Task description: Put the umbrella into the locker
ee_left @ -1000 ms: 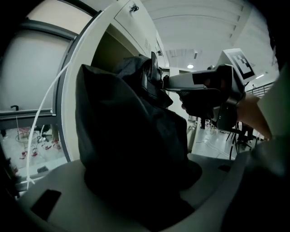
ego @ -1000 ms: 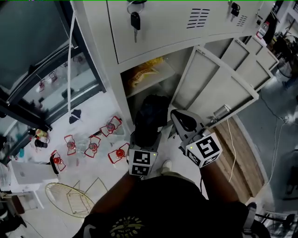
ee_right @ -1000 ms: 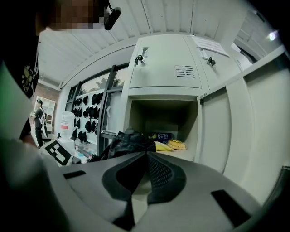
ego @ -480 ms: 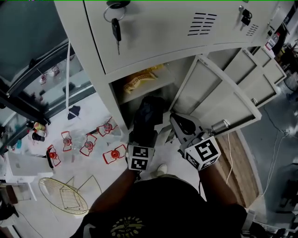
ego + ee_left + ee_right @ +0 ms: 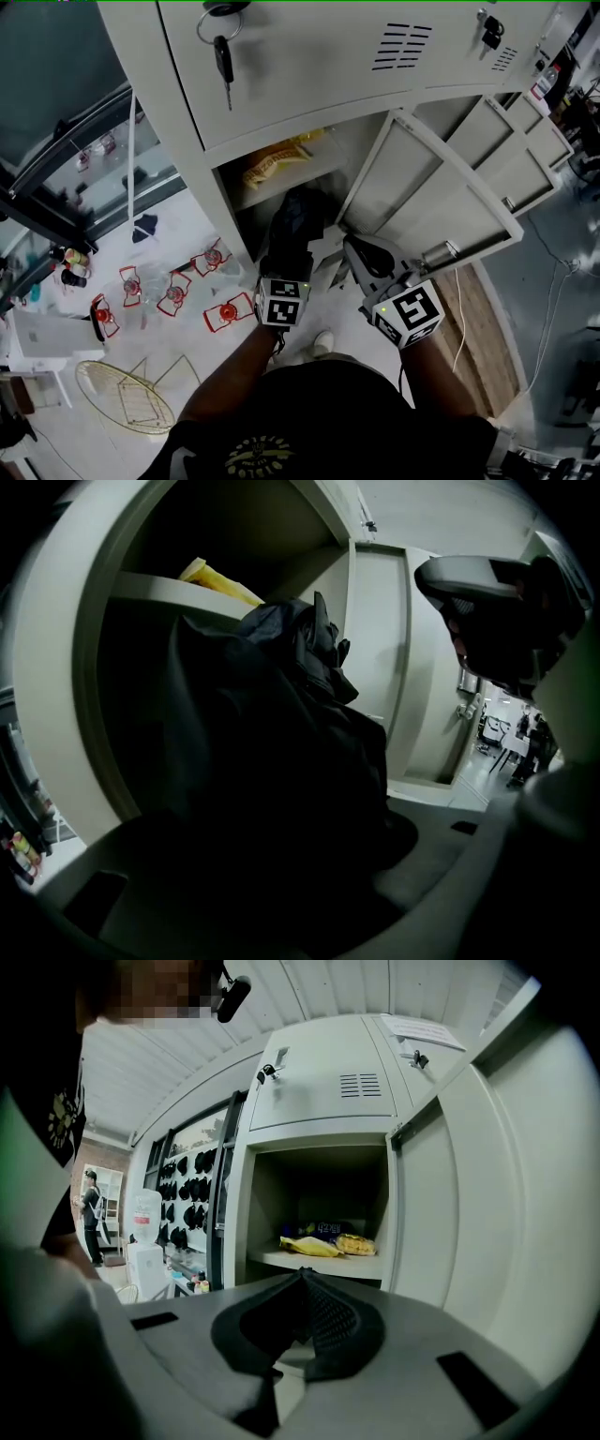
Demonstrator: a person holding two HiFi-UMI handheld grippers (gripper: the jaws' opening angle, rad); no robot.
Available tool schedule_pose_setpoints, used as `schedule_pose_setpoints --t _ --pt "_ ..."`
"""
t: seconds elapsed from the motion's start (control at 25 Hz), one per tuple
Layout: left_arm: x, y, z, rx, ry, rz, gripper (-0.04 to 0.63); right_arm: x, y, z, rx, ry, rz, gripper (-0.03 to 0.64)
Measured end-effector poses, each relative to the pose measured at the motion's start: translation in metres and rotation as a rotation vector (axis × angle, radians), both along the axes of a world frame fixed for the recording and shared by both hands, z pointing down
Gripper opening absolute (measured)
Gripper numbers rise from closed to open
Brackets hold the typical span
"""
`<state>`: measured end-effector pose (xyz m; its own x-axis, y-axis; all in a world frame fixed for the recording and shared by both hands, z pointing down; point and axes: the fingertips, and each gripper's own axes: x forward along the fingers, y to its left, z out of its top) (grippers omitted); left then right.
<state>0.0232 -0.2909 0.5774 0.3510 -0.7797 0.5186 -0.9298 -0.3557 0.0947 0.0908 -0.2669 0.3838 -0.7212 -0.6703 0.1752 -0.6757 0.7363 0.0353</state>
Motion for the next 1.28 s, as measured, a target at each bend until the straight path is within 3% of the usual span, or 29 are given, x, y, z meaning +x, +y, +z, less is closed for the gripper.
schedule_pose_setpoints --t 0.28,0.56,0.76,1.28 --pt "0.000 -0.024 0.005 0.019 -0.071 0.011 0.264 0.007 0.005 0.001 -0.006 0.011 0.025 0.030" --pt "0.006 -0.032 0.015 -0.011 -0.087 0.033 0.264 0.006 0.007 0.001 0.007 0.025 0.019 0.030" --pt "-0.005 -0.041 0.024 -0.066 -0.047 -0.018 0.264 0.005 0.008 0.004 -0.009 0.021 0.026 0.030" --pt "-0.032 -0.078 0.017 -0.083 -0.010 -0.108 0.265 -0.003 0.002 0.010 -0.031 0.028 0.014 0.030"
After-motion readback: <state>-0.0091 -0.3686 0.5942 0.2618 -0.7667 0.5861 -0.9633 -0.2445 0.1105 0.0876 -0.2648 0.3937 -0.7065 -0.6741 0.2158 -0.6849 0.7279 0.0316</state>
